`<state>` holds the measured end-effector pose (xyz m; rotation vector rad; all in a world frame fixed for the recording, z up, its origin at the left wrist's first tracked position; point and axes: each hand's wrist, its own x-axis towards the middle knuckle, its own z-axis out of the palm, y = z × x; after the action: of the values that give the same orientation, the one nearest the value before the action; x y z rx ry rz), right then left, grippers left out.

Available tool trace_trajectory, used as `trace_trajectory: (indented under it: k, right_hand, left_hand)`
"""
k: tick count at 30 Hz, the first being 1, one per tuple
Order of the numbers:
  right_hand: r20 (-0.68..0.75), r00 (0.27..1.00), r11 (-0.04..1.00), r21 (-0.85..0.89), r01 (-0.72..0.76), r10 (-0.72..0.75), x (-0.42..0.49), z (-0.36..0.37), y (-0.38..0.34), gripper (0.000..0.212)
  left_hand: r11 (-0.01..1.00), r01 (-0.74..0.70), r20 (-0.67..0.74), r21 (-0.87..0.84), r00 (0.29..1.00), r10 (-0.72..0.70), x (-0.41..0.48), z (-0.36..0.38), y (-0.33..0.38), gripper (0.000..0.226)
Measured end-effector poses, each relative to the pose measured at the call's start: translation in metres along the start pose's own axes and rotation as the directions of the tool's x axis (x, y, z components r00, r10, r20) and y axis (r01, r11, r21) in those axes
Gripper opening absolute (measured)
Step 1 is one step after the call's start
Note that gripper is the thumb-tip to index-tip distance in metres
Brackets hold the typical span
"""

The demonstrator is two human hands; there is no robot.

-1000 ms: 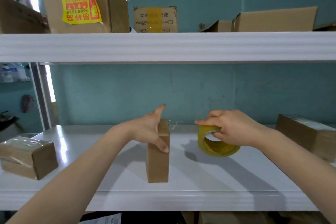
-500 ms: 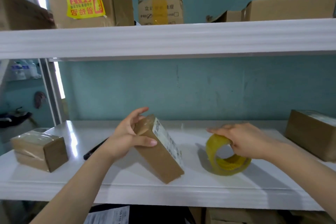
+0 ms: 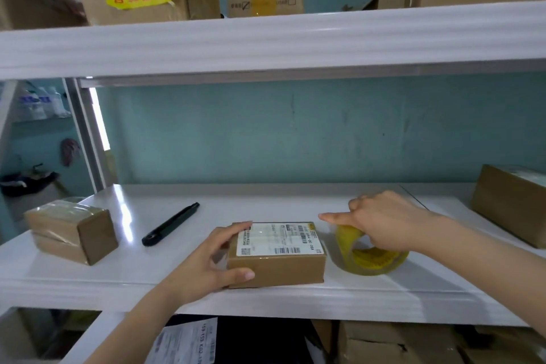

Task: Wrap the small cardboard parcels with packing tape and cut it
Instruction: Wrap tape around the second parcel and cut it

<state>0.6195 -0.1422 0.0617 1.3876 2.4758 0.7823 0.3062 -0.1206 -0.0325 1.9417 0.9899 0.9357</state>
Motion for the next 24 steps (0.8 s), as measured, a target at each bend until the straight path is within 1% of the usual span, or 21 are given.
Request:
trace_trajectory:
  k: [3, 5, 7, 8, 9, 10, 11, 12, 13, 14, 15, 16, 18, 19, 21, 24]
  right_hand:
    - [0.049, 0.998, 0.999, -0.026, 0.043, -0.041, 0.005, -0.003, 0.0, 0.075]
    - [0.081, 0.994, 0.997, -0.033, 0.07, -0.067, 0.009, -0.005, -0.001, 0.071]
    - [0.096, 0.992, 0.995, -0.047, 0.086, -0.081, 0.013, -0.006, -0.002, 0.069]
    - [0.105, 0.991, 0.994, -0.06, 0.089, -0.082, 0.015, -0.007, -0.002, 0.068]
    - [0.113, 0.99, 0.993, -0.074, 0.088, -0.08, 0.017, -0.007, -0.003, 0.067]
    - [0.12, 0.99, 0.993, -0.082, 0.088, -0.078, 0.019, -0.007, -0.004, 0.066]
    - [0.126, 0.989, 0.992, -0.086, 0.087, -0.076, 0.02, -0.006, -0.005, 0.065]
    - [0.132, 0.989, 0.993, -0.087, 0.084, -0.072, 0.022, -0.005, -0.005, 0.064]
    - [0.137, 0.988, 0.993, -0.084, 0.078, -0.066, 0.023, -0.005, -0.005, 0.064]
    - [0.139, 0.989, 0.995, -0.077, 0.07, -0.059, 0.024, -0.004, -0.005, 0.064]
    - [0.135, 0.989, 0.996, -0.067, 0.064, -0.054, 0.024, -0.003, -0.006, 0.064]
    - [0.13, 0.99, 0.997, -0.056, 0.057, -0.049, 0.023, -0.003, -0.005, 0.065]
    - [0.129, 0.991, 0.999, -0.035, 0.038, -0.034, 0.021, -0.002, -0.004, 0.065]
    - [0.132, 0.991, 0.999, -0.029, 0.03, -0.026, 0.02, -0.002, -0.004, 0.064]
    - [0.135, 0.991, 1.0, -0.019, 0.018, -0.015, 0.018, -0.003, -0.005, 0.063]
    - [0.146, 0.989, 0.999, 0.036, -0.016, 0.01, 0.015, -0.004, -0.003, 0.061]
  left_hand:
    - [1.0, 0.018, 0.031, 0.02, 0.999, -0.018, 0.001, 0.0, -0.003, 0.077]
    - [0.996, 0.047, 0.063, 0.074, 0.997, -0.051, 0.002, -0.002, 0.0, 0.077]
    - [0.969, 0.072, 0.079, 0.236, 0.993, -0.093, 0.003, -0.01, 0.007, 0.077]
    - [0.933, 0.083, 0.087, 0.351, 0.989, -0.121, 0.005, -0.014, 0.014, 0.076]
    - [0.868, 0.097, 0.102, 0.487, 0.981, -0.167, 0.007, -0.018, 0.024, 0.077]
    - [0.761, 0.113, 0.105, 0.639, 0.967, -0.232, 0.011, -0.021, 0.035, 0.08]
    - [0.61, 0.112, 0.092, 0.784, 0.952, -0.293, 0.017, -0.02, 0.047, 0.084]
    - [0.444, 0.089, 0.071, 0.891, 0.941, -0.33, 0.022, -0.016, 0.059, 0.089]
    - [0.308, 0.063, 0.049, 0.949, 0.938, -0.343, 0.028, -0.007, 0.07, 0.098]
    - [0.232, 0.04, 0.04, 0.972, 0.943, -0.331, 0.033, 0.004, 0.08, 0.108]
    - [0.22, 0.007, 0.06, 0.976, 0.953, -0.296, 0.038, 0.018, 0.087, 0.114]
    - [0.257, -0.046, 0.113, 0.965, 0.962, -0.249, 0.04, 0.032, 0.089, 0.116]
    - [0.387, -0.16, 0.248, 0.908, 0.95, -0.189, 0.042, 0.058, 0.085, 0.111]
    - [0.43, -0.191, 0.292, 0.883, 0.939, -0.184, 0.042, 0.067, 0.081, 0.107]
    - [0.451, -0.182, 0.293, 0.874, 0.937, -0.19, 0.043, 0.074, 0.072, 0.1]
    - [0.471, -0.1, 0.22, 0.876, 0.953, -0.209, 0.043, 0.071, 0.066, 0.097]
